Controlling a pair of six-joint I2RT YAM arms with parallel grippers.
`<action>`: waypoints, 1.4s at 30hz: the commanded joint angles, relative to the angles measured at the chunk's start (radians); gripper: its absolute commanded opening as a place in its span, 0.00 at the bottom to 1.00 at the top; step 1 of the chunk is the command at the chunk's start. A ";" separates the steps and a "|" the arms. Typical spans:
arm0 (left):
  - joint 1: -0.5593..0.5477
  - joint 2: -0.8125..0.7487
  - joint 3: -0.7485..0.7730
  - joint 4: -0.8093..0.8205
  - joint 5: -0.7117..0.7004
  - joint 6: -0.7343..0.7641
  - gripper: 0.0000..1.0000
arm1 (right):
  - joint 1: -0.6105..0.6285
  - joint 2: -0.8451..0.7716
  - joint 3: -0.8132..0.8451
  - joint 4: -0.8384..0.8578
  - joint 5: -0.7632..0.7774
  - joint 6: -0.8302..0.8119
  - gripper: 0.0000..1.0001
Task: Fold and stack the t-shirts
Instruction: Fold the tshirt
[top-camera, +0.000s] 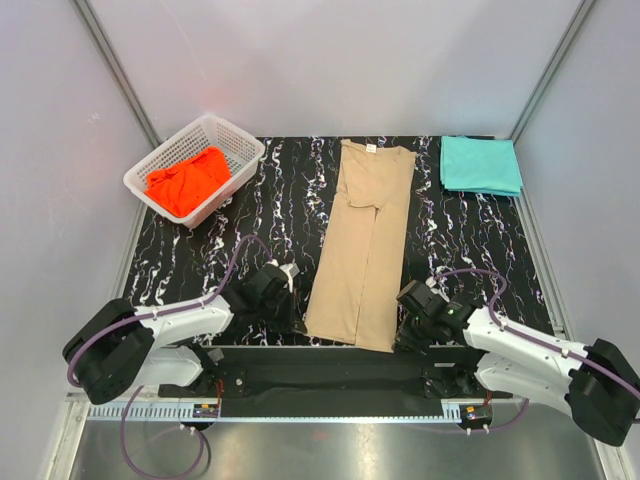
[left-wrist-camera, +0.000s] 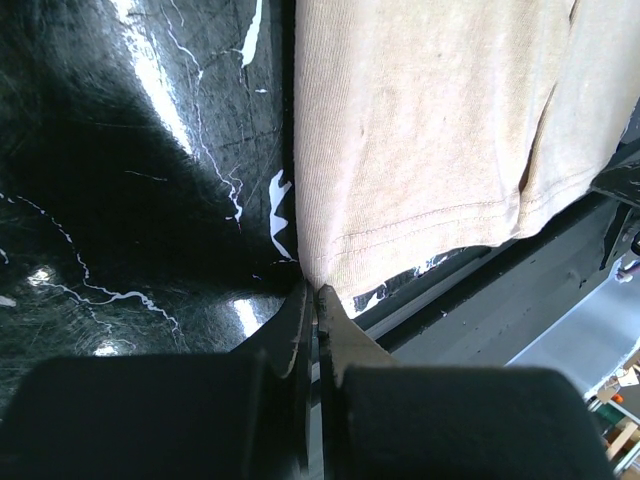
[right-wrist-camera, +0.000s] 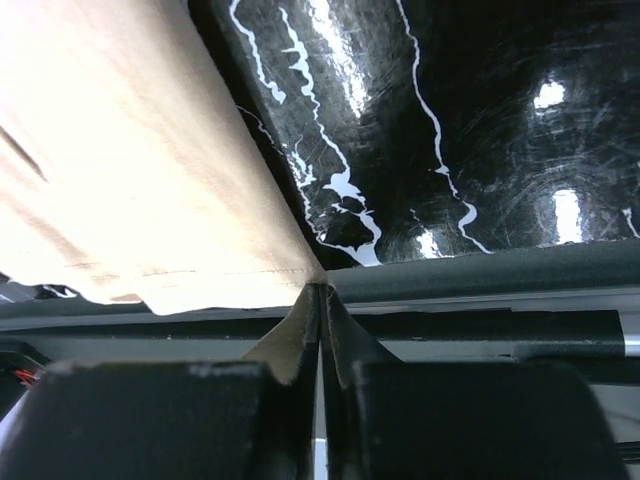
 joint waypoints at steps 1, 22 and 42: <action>-0.010 -0.002 0.027 -0.011 -0.016 -0.011 0.00 | 0.008 -0.040 0.012 -0.040 0.066 -0.014 0.25; -0.010 0.013 0.021 -0.006 -0.023 -0.016 0.00 | 0.010 -0.116 -0.067 0.042 0.063 -0.008 0.42; -0.011 0.013 0.018 0.006 -0.013 -0.030 0.00 | 0.010 -0.232 -0.144 0.079 0.087 0.070 0.00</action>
